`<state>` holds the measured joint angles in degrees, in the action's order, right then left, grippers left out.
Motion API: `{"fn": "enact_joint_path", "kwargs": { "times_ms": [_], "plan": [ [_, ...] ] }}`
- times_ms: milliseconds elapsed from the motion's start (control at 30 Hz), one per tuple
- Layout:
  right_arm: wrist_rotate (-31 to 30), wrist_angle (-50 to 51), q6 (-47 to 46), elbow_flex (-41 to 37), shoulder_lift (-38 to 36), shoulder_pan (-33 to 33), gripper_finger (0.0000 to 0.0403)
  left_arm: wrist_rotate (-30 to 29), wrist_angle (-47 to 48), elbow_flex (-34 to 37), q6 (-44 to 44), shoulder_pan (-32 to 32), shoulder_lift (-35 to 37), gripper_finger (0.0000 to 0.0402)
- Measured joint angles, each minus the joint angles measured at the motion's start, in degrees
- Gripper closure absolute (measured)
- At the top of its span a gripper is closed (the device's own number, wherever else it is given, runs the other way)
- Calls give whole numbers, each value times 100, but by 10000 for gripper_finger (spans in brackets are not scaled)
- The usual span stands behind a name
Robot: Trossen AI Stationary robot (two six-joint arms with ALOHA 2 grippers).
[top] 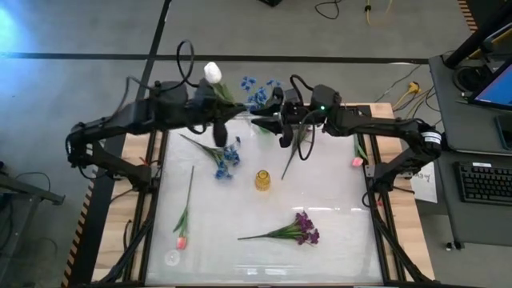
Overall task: Sort flowers into vase by color
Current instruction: Put the bottom white flower into the yellow vase
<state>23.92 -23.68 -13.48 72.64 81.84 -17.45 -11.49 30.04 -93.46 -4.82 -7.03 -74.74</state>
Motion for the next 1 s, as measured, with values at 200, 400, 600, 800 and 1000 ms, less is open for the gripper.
{"fn": "enact_joint_path", "kwargs": {
  "times_ms": [200,400,600,800,1000],
  "plan": [
    [-358,1605,262,679,-29,15,190,-15,2597,-1032,-368,8,-257,401],
    [-450,2306,318,1402,207,223,166,-2,3032,-1014,-376,36,-620,402],
    [-461,2343,61,1709,445,258,156,4,2853,-979,-311,127,-924,402],
    [-446,2344,7,1815,646,284,168,47,2492,-987,-344,243,-1022,402],
    [-446,2306,155,1817,716,348,206,45,2125,-991,-406,247,-1029,402]
  ]
}}
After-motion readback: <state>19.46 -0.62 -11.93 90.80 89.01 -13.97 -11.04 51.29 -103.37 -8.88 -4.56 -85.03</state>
